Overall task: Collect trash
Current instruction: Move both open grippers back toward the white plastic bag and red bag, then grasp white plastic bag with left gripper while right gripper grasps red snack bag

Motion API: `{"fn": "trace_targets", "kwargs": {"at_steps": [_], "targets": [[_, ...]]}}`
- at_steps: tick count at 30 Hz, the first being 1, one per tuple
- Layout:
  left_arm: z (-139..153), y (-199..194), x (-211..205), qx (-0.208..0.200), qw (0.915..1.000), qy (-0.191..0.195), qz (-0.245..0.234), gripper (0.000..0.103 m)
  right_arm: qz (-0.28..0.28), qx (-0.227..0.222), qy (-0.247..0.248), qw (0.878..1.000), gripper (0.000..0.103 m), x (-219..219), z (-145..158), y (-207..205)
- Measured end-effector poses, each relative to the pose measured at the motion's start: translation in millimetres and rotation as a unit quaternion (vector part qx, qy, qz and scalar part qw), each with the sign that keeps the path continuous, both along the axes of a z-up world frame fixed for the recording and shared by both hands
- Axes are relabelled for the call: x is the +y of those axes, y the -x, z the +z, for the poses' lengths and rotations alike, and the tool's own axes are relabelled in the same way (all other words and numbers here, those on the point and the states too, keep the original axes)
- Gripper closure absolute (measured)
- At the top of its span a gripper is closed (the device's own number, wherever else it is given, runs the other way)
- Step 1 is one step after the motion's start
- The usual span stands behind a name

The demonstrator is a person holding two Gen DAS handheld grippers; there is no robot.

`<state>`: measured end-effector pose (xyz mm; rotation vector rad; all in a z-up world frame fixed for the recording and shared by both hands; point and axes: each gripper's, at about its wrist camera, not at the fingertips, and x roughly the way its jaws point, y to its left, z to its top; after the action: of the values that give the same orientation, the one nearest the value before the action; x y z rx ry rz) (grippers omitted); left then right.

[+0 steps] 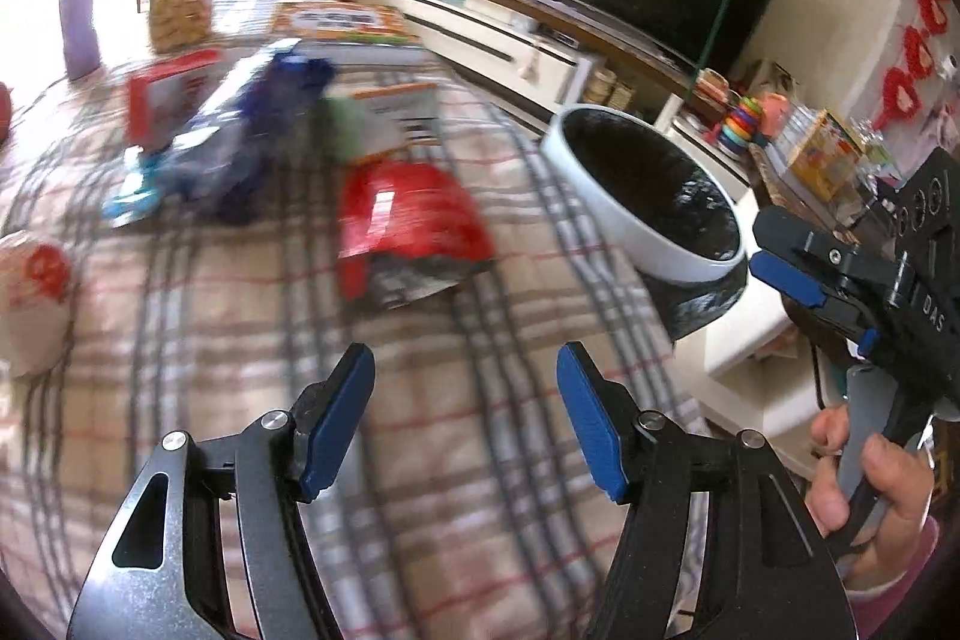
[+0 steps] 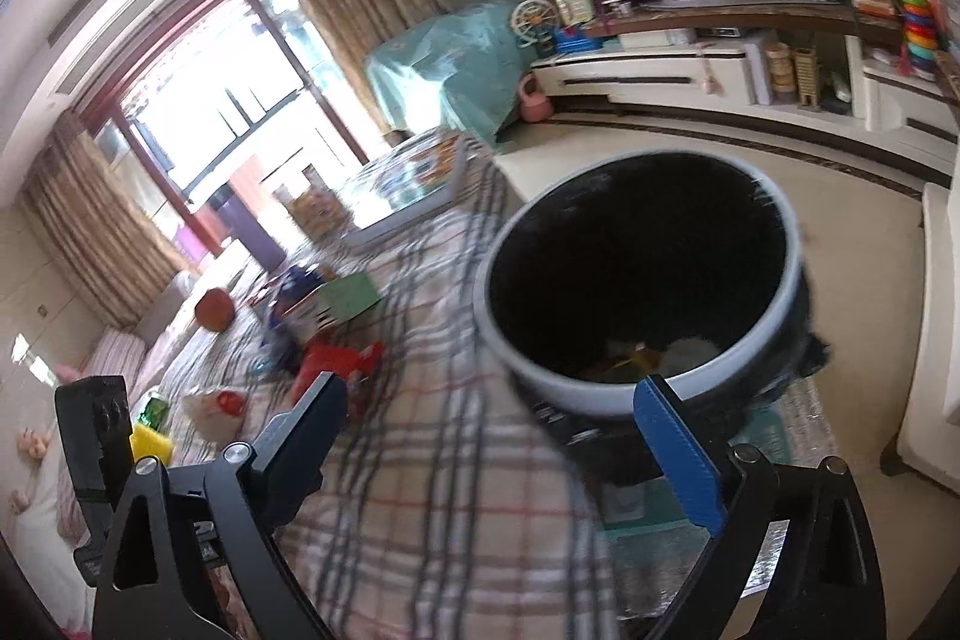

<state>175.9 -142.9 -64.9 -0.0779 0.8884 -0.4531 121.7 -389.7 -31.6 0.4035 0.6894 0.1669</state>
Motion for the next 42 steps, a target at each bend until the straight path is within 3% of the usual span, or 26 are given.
{"fn": "trace_targets", "kwargs": {"at_steps": [11, 13, 15, 23, 42], "targets": [[-9.5, 13.2, 71.3, 0.001, 0.9971, -0.005, 0.076, 0.039, 0.06, 0.017, 0.003, 0.998, 0.005, 70.3, -15.3, -7.8], [-11.8, 14.4, 84.7, 0.003, 0.9956, -0.004, 0.094, 0.036, 0.067, 0.021, 0.006, 0.997, 0.005, 81.4, -18.9, -10.0], [-13.4, 15.5, 100.6, 0.002, 0.9937, -0.002, 0.112, 0.026, 0.075, 0.024, 0.007, 0.997, 0.005, 91.6, -21.8, -13.9], [-20.4, 12.5, 143.8, 0.005, 0.9863, -0.006, 0.165, 0.024, 0.086, 0.027, 0.006, 0.996, 0.005, 116.5, -30.0, -26.1], [-26.5, -40.2, 185.5, -0.019, 0.9724, -0.034, 0.23, 0.014, 0.088, 0.047, 0.073, 0.992, 0.006, 147.0, -44.9, -73.0]]}}
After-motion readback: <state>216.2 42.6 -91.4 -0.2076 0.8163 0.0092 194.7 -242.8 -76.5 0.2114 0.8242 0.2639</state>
